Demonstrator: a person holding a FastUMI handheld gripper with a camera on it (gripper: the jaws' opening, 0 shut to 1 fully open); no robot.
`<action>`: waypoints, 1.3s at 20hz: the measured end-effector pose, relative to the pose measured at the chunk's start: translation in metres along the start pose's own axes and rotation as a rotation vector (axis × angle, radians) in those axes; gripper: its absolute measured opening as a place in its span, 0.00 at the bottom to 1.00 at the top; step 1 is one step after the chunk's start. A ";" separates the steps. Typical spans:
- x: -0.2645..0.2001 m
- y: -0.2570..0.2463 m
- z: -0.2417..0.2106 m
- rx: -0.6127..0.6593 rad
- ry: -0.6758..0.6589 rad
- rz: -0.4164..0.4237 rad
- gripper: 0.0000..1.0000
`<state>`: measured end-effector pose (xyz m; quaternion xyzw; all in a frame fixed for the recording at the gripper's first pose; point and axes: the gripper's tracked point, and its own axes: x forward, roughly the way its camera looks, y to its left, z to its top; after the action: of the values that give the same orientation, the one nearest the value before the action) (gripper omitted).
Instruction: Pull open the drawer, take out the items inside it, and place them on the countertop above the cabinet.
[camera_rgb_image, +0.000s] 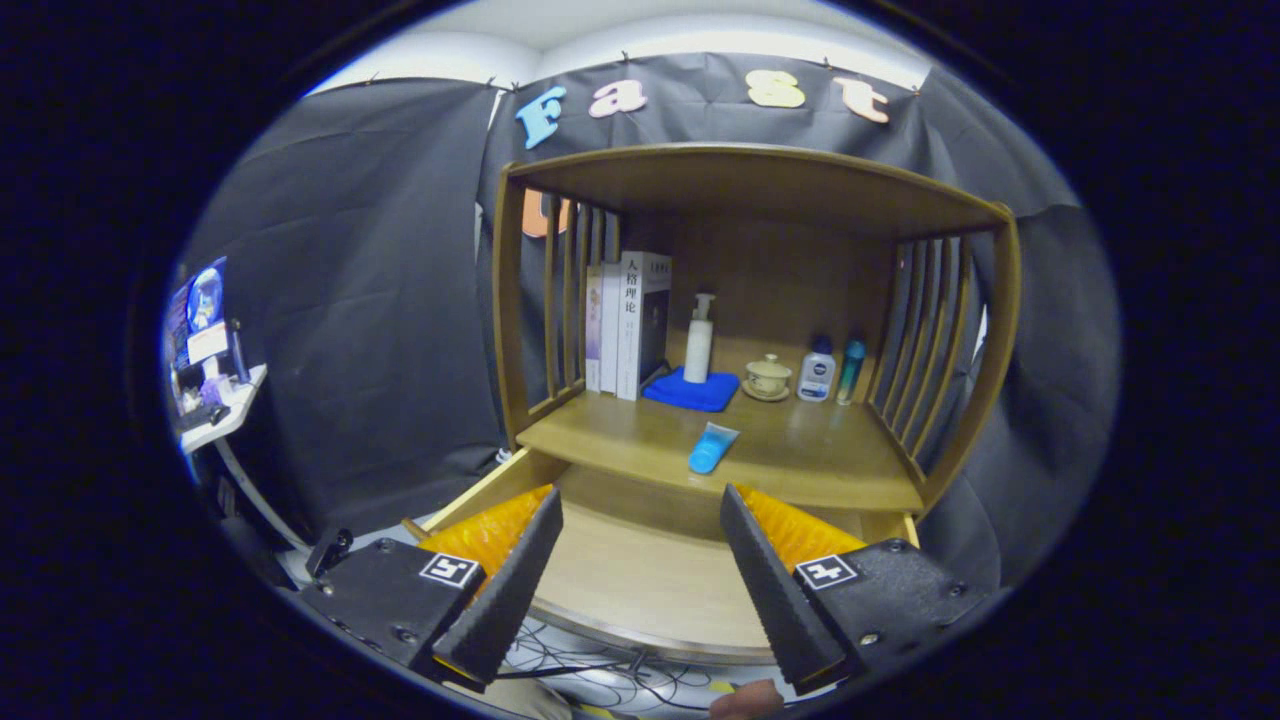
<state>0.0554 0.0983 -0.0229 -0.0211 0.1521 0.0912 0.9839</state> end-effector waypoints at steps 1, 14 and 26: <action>-0.005 0.002 -0.004 0.003 -0.016 0.003 1.00; -0.032 0.030 -0.083 -0.011 -0.137 0.013 1.00; -0.020 0.013 -0.183 0.063 -0.069 -0.064 1.00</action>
<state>-0.0199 0.0944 -0.1917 0.0084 0.1201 0.0554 0.9912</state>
